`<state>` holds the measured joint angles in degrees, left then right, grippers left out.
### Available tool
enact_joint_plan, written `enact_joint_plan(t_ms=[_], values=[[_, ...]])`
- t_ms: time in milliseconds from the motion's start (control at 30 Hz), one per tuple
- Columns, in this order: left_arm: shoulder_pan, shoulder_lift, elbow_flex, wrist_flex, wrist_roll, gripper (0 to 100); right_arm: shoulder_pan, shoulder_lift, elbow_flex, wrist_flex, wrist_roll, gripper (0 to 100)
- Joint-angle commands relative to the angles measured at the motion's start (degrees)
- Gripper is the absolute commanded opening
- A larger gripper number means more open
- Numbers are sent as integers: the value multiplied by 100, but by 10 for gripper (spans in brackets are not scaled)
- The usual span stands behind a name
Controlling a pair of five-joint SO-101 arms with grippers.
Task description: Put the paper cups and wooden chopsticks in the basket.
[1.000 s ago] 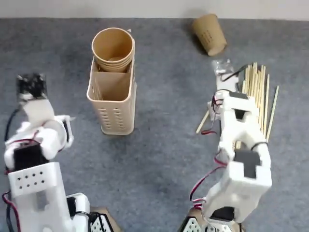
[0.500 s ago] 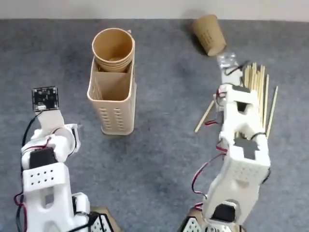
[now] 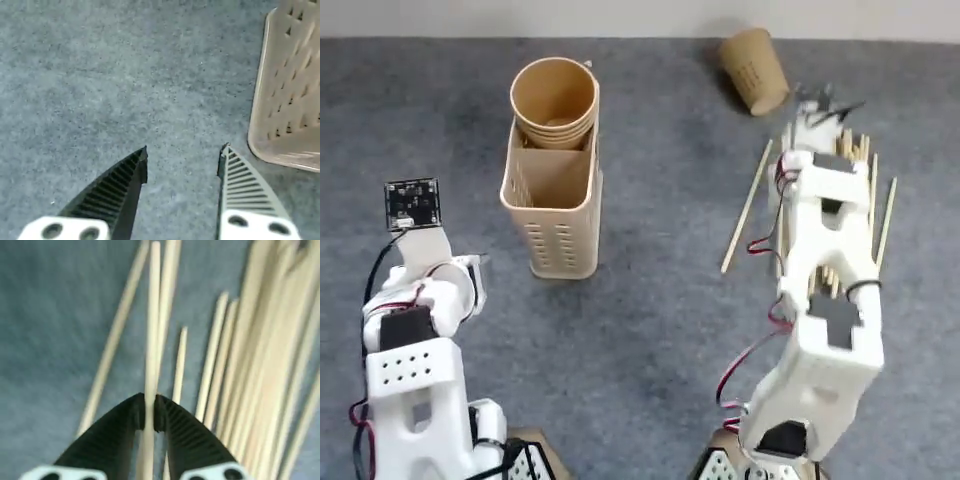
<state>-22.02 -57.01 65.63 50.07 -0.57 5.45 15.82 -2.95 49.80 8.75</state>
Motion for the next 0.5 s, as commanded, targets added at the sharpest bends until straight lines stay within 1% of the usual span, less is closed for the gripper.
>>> enact_joint_plan(t_ms=[0, 100, 200, 333, 400, 467], values=[[75, -84, -13, -97, 18, 245, -374, -1534, -488, 189, -404, 5], [154, -84, -4, -97, 18, 245, -866, -2492, -505, 154, -703, 5], [171, -84, -4, -79, 18, 245, -1402, -3240, -532, 57, -1284, 5], [171, -84, -4, -79, 18, 245, -2149, -3908, -488, -813, -1925, 5], [171, -84, -4, -70, 18, 245, -2492, -4031, -435, -1182, -2066, 5], [171, -84, -4, -70, 18, 245, -2923, -4048, -400, -1604, -2048, 5]])
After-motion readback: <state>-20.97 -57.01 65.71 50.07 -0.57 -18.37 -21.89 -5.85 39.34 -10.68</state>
